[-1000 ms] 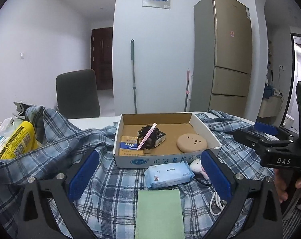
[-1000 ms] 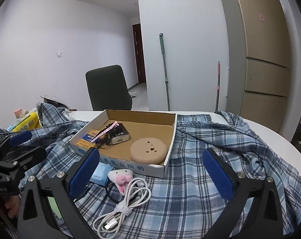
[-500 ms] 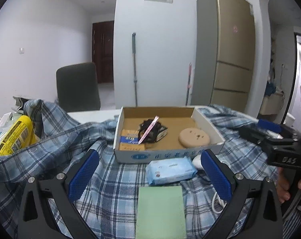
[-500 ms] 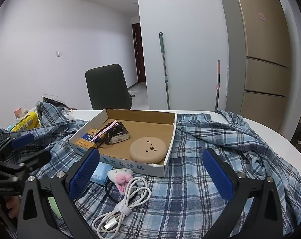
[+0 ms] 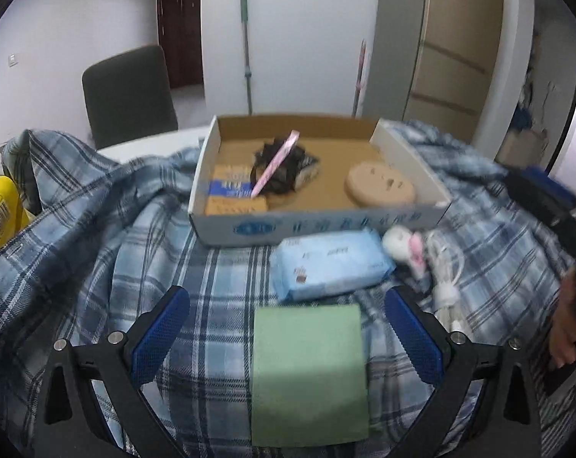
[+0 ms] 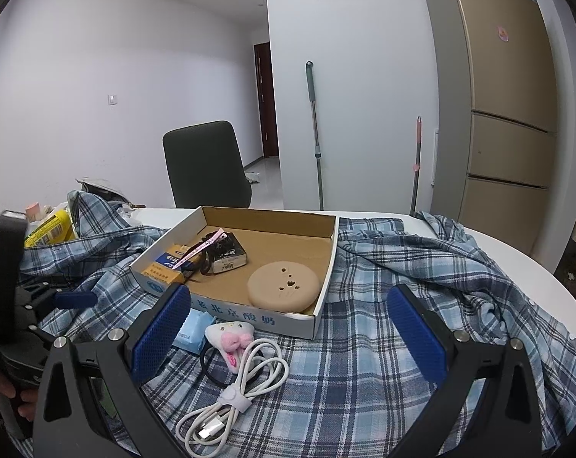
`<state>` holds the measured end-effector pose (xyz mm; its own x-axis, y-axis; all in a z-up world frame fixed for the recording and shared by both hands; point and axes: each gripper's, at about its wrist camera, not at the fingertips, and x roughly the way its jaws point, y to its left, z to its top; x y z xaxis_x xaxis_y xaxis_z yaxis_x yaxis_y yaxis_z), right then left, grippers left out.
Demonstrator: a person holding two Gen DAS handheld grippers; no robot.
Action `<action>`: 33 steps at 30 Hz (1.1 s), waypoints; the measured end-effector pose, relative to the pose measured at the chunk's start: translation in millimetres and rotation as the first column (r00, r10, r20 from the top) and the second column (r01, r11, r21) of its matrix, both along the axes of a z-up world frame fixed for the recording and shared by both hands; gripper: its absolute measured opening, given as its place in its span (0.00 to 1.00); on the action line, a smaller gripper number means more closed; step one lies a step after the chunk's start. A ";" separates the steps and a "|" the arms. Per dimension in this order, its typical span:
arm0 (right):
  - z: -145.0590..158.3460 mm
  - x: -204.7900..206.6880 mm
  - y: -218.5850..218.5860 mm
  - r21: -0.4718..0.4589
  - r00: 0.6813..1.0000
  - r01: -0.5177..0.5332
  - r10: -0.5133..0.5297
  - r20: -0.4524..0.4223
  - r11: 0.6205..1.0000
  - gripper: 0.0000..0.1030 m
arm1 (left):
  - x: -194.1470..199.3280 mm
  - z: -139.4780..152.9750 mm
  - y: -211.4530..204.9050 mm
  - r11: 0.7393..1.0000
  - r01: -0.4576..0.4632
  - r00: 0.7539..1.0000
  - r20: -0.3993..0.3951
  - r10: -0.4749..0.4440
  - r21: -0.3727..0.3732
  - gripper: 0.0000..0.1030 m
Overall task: Organize soft objects
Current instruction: 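Close the left tool on the green card and lift it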
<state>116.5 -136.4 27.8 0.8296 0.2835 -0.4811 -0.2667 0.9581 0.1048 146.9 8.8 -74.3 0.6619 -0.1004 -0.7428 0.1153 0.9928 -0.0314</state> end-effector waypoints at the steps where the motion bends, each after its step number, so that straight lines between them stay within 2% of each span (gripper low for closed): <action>1: 0.0 -0.1 -0.1 0.000 1.000 0.001 -0.001 -0.001 1.000 1.00 | 2.3 -3.2 -0.7 1.000 0.009 1.000 -0.021 -0.009 -0.001 1.00; 8: -0.8 2.5 -0.2 -0.001 1.000 0.004 -0.004 -0.016 1.000 1.00 | 10.2 -15.4 -5.7 0.999 0.050 0.993 -0.107 -0.049 0.000 0.99; 11: -1.2 2.7 -0.2 0.001 1.000 0.006 -0.006 -0.019 1.000 1.00 | 13.8 -20.3 -6.8 0.998 0.059 0.989 -0.137 -0.058 0.000 0.90; 15: -2.0 4.0 -0.5 -0.002 1.000 0.007 -0.007 -0.024 1.000 1.00 | 17.4 -26.1 -4.6 0.999 0.052 0.984 -0.170 -0.054 -0.014 0.83; 20: -4.3 6.5 0.1 -0.008 0.999 0.010 -0.011 -0.048 1.000 1.00 | 18.1 -29.0 -7.3 0.998 0.062 0.982 -0.179 -0.061 -0.001 0.82; 21: -5.6 8.1 -0.1 -0.007 0.998 0.009 -0.009 -0.064 1.000 1.00 | 18.5 -29.9 -8.1 0.998 0.063 0.981 -0.183 -0.061 0.002 0.74; 22: -7.2 10.9 -0.8 -0.002 0.996 0.004 -0.005 -0.086 1.000 1.00 | 18.0 -30.1 -8.0 0.998 0.058 0.982 -0.179 -0.055 0.011 0.71; 25: -12.6 22.6 -3.8 0.012 0.984 0.013 -0.011 -0.180 1.000 1.00 | 13.4 -25.8 -8.5 0.998 0.061 0.988 -0.141 -0.059 0.012 0.71; 27: -15.4 27.9 -5.1 0.025 0.972 0.017 -0.011 -0.236 1.000 1.00 | 5.4 -17.0 -6.2 0.999 0.053 0.996 -0.076 -0.052 0.009 0.71; 30: -19.0 31.7 0.9 -0.012 0.945 0.017 -0.020 -0.326 1.000 1.00 | -10.9 -0.3 -4.1 0.998 0.058 0.997 0.045 -0.057 -0.011 0.71; 33: -21.4 30.4 9.2 0.016 0.909 -0.018 0.023 -0.417 1.000 0.99 | -30.8 18.1 -4.0 0.997 0.074 0.981 0.182 -0.069 -0.019 0.71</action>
<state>146.9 -127.3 6.4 0.5482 0.3059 -0.7784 -0.2157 0.9509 0.2219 116.1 4.9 -56.2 0.7753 -0.1698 -0.6083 0.1922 0.9809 -0.0289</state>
